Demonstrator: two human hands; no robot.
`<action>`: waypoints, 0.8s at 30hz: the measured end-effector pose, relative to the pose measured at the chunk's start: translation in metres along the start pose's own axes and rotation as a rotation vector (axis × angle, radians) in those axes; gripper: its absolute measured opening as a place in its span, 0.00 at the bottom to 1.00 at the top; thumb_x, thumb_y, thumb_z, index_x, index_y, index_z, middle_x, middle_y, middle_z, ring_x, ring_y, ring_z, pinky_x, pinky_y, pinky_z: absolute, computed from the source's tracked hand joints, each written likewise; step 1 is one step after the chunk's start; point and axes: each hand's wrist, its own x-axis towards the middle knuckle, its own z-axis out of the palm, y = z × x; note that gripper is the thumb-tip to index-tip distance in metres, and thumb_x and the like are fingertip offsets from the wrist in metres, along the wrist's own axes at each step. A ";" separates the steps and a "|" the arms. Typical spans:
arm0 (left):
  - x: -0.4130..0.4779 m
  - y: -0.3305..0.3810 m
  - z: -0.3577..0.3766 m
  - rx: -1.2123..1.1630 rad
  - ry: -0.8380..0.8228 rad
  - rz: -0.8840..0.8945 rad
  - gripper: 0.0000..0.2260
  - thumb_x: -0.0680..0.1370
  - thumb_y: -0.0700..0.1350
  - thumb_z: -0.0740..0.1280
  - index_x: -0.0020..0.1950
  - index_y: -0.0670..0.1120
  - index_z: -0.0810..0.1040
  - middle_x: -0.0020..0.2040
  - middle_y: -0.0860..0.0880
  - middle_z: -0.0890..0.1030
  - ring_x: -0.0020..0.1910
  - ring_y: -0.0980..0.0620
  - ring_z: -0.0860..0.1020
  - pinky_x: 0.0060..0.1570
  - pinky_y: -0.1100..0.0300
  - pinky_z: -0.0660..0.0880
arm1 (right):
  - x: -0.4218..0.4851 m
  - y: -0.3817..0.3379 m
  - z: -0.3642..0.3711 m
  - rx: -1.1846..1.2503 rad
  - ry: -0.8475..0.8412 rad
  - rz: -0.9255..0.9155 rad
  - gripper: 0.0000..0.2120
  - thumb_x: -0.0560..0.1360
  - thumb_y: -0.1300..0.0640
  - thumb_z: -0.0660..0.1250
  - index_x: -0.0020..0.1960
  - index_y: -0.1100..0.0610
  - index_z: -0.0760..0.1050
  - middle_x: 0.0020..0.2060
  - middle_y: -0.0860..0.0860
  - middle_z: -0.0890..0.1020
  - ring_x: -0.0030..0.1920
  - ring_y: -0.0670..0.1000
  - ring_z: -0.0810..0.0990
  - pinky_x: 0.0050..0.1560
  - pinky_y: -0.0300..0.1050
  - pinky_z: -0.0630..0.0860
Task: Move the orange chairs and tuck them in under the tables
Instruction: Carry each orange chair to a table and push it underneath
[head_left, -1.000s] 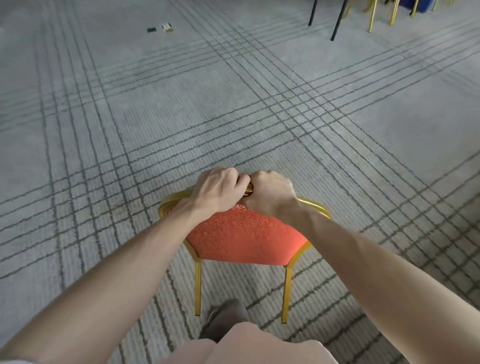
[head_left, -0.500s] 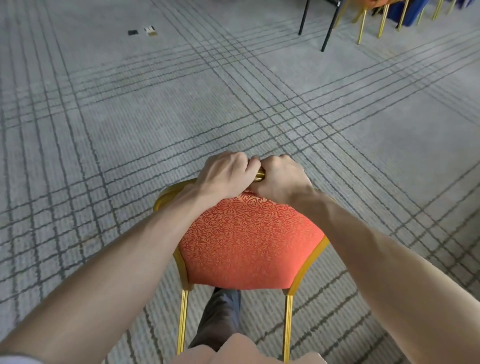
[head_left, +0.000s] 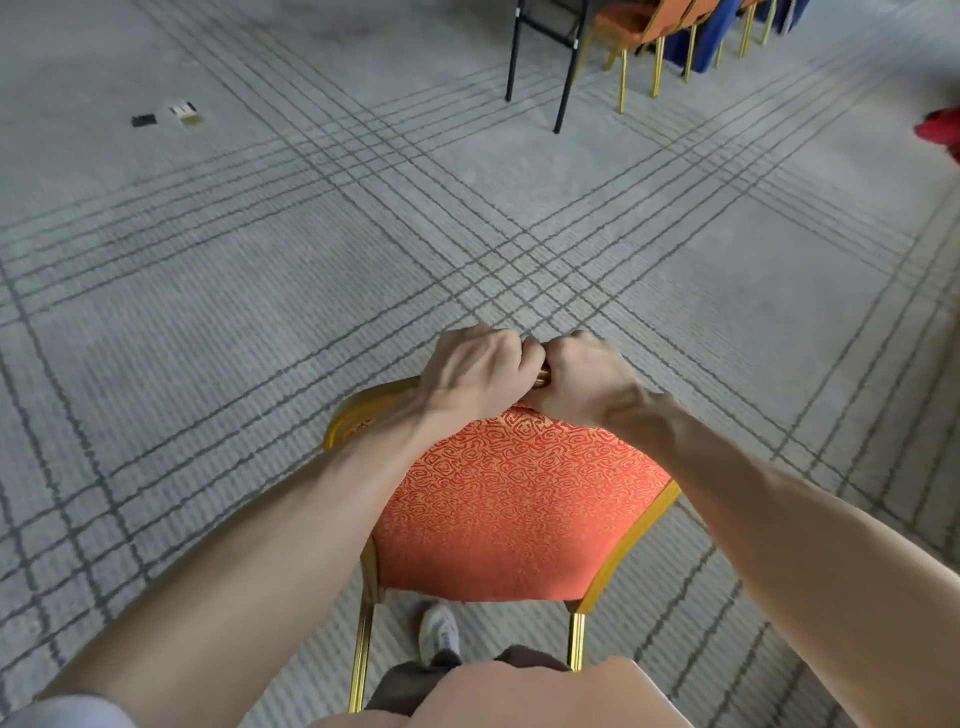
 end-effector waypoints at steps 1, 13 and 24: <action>0.010 0.000 0.001 0.010 0.003 0.014 0.19 0.80 0.53 0.53 0.34 0.46 0.71 0.41 0.43 0.84 0.42 0.42 0.80 0.41 0.55 0.63 | 0.005 0.007 -0.003 -0.022 0.030 0.002 0.15 0.72 0.43 0.68 0.47 0.54 0.79 0.37 0.52 0.82 0.40 0.56 0.81 0.39 0.42 0.71; 0.114 -0.001 0.084 -0.053 -0.090 0.064 0.24 0.82 0.53 0.56 0.30 0.42 0.75 0.30 0.43 0.80 0.28 0.45 0.76 0.33 0.56 0.66 | 0.083 0.114 0.042 -0.111 0.040 0.079 0.12 0.73 0.45 0.60 0.48 0.50 0.78 0.38 0.49 0.84 0.40 0.56 0.82 0.38 0.43 0.69; 0.337 -0.020 0.123 -0.019 0.054 0.081 0.27 0.81 0.57 0.52 0.27 0.46 0.73 0.26 0.47 0.78 0.24 0.47 0.76 0.28 0.58 0.66 | 0.257 0.231 -0.004 0.093 0.146 0.223 0.12 0.74 0.43 0.61 0.49 0.49 0.79 0.38 0.49 0.84 0.39 0.57 0.82 0.37 0.46 0.75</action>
